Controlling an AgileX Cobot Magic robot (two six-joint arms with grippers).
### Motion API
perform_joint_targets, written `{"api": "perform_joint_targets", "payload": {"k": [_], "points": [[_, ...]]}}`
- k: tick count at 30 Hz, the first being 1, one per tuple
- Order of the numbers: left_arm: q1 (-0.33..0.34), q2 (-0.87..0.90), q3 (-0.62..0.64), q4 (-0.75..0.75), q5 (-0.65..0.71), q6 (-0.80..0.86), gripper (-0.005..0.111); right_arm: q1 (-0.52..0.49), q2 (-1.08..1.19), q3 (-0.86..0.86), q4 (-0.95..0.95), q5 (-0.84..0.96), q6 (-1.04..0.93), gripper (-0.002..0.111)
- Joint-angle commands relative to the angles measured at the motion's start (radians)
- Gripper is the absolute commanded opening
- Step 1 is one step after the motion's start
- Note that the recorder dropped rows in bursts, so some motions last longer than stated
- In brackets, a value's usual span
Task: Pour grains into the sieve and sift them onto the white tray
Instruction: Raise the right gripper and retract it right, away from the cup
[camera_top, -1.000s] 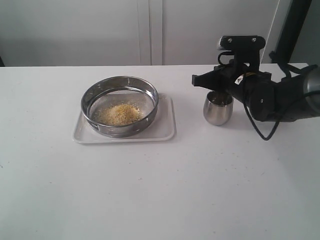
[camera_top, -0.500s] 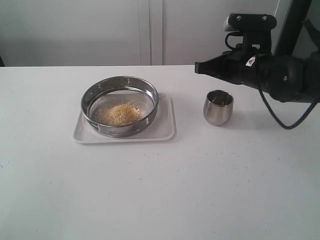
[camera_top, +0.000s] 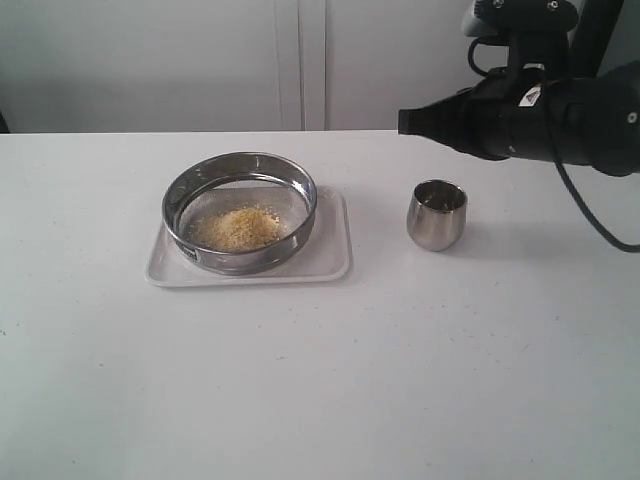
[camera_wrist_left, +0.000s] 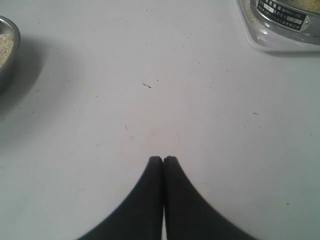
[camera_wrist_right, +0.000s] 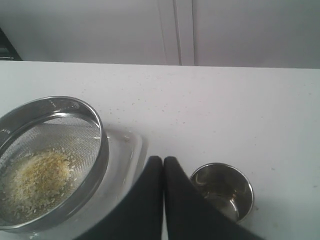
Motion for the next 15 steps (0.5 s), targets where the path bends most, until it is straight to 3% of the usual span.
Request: {"api": "perform_joint_targets", "payload": {"k": [1, 15], "points": [[0.001, -0.004, 0.01, -0.006, 0.002, -0.008, 0.0, -0.002, -0.018, -0.001, 0.002, 0.042, 0.026, 0.0], [0.001, -0.004, 0.01, -0.006, 0.002, -0.008, 0.0, -0.004, -0.078, -0.001, 0.002, 0.164, 0.089, 0.0]]}}
